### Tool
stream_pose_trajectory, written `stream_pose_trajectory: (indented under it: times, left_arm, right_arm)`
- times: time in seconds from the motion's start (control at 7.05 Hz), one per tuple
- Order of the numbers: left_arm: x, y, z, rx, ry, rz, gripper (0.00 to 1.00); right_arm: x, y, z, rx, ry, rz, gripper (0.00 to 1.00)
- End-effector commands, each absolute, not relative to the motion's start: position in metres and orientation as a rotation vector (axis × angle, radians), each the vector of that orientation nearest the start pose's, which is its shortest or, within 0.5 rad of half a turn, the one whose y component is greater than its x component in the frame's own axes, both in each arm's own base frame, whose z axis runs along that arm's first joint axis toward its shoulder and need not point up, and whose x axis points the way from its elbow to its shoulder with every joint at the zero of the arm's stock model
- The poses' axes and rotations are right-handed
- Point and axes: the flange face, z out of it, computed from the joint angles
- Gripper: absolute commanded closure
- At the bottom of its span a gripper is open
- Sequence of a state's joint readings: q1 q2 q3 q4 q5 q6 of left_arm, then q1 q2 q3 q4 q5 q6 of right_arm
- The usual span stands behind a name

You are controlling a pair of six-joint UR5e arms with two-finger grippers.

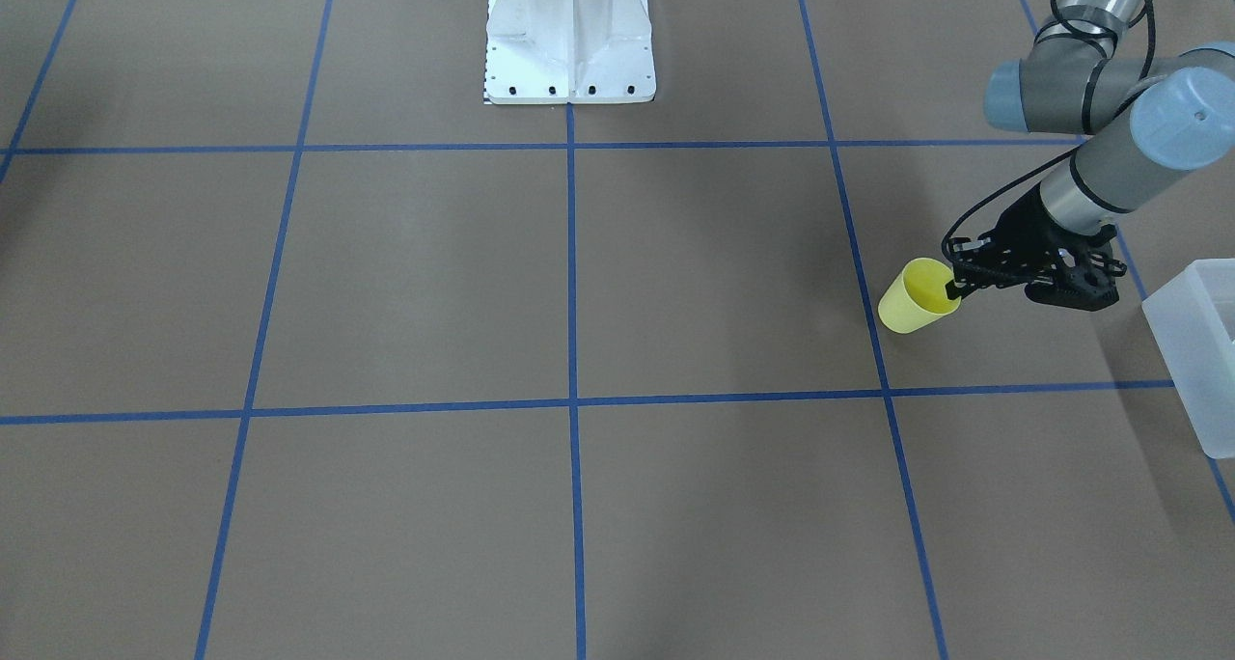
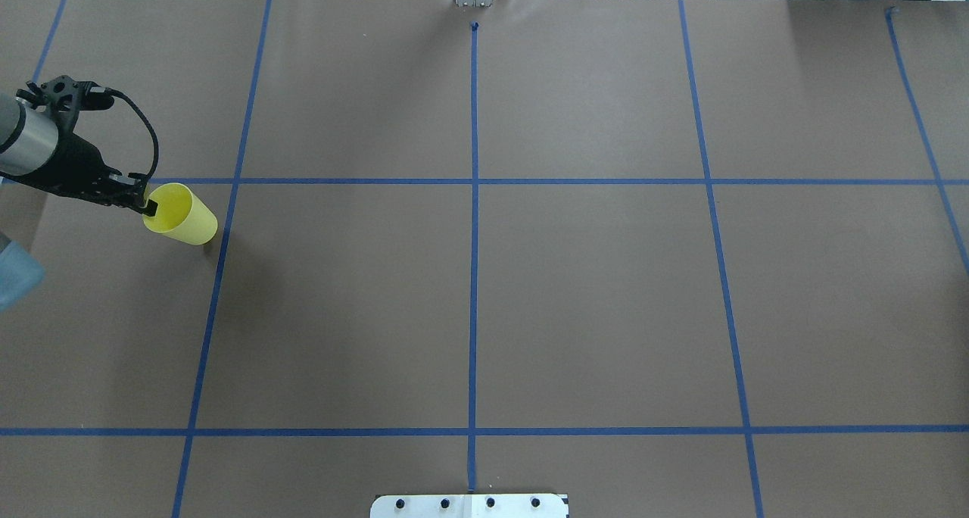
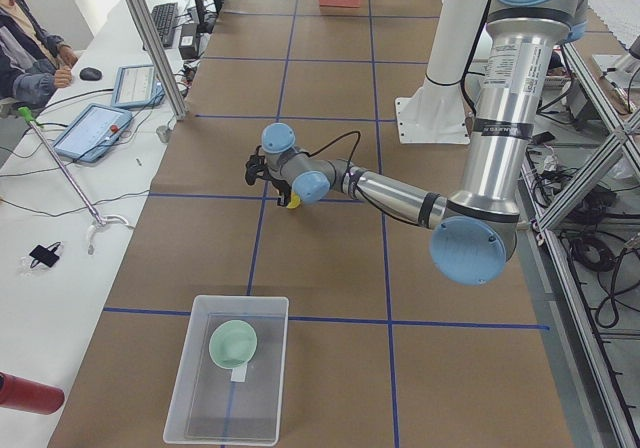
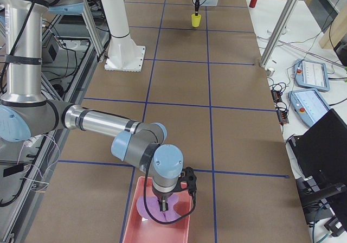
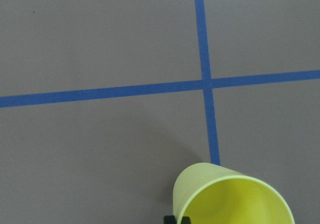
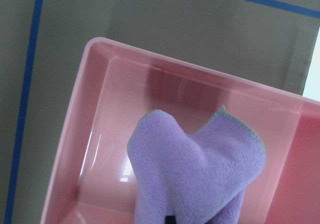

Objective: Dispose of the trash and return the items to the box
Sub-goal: 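Drop the cloth into the pink bin while the left gripper grasps the yellow cup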

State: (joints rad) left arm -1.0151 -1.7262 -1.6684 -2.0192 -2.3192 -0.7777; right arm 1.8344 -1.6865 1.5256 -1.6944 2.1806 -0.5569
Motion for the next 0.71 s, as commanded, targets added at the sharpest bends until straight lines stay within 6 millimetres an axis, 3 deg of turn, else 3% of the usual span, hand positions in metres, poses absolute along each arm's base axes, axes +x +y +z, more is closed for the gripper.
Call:
stream_pose_trajectory:
  times: [0.0,0.28,0.57]
  left_arm:
    - [0.176,-0.546,0.470,0.079,1.007,0.057,1.00]
    - [0.090,-0.565,0.496,0.128,0.932,0.147,1.00]
    - [-0.021,-0.586,0.548,0.180,0.863,0.244,1.00]
  right_arm:
    - [0.184,-0.388,0.762,0.031,-0.656,-0.168,0.00]
    - [0.181,-0.402,0.727,0.086,-0.714,-0.084,0.00]
    - [0.167,-0.419,0.691,0.102,-0.731,-0.021,0.00]
